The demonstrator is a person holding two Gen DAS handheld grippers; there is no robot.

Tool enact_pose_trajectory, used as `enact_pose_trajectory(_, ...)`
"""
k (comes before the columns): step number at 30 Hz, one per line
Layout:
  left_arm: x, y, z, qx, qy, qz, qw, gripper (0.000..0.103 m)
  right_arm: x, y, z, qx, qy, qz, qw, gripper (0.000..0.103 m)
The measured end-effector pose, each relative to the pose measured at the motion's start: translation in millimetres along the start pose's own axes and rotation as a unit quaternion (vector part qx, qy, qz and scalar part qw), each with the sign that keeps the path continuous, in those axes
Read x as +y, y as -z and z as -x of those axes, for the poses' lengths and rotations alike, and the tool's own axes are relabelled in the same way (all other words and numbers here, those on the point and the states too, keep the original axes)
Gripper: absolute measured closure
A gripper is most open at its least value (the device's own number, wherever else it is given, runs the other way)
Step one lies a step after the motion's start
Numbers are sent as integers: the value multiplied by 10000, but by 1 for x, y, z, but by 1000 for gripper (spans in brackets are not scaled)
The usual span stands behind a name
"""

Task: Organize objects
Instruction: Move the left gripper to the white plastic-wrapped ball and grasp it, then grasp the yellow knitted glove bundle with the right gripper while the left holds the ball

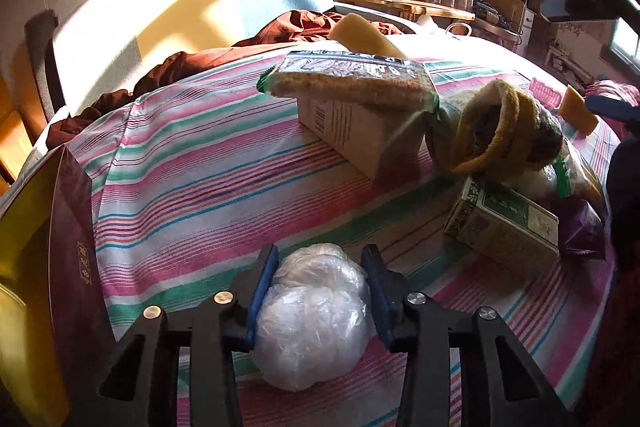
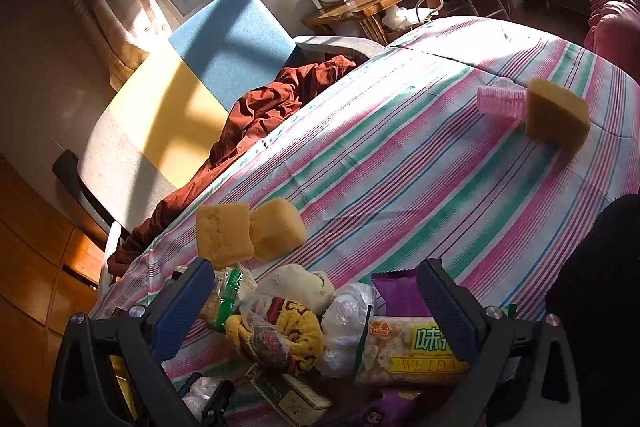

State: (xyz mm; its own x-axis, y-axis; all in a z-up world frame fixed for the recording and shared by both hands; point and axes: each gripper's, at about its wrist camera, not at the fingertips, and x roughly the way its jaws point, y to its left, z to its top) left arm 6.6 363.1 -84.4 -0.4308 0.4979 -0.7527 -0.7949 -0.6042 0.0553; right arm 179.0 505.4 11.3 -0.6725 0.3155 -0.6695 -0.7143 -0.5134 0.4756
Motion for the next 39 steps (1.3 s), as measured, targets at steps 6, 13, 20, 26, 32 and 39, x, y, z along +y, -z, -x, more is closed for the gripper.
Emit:
enact_pose_trajectory(6,-4,29,21,-277,105,-34,9996,61,4,2,-2,74,76,100,9999,0)
enact_pose_trajectory(13,-1,33,22,-377,237,46,9990,61,8,4,-5,201,69,186,9996,1)
enact_pose_trajectory(20,-5,34,24,-438,176,-13,9989,61,21,10,-10,346,180,535,9978,1)
enact_pose_trajectory(26,-2,34,25,-457,257,73,9986,61,45,21,-26,647,443,1268,9888,1)
enact_pose_trajectory(32,0,35,26,-473,309,125,9983,61,67,39,-59,1126,1076,2107,9651,7)
enact_pose_trajectory(39,0,36,27,-487,330,147,9982,61,75,51,-66,1230,1246,2580,9501,53)
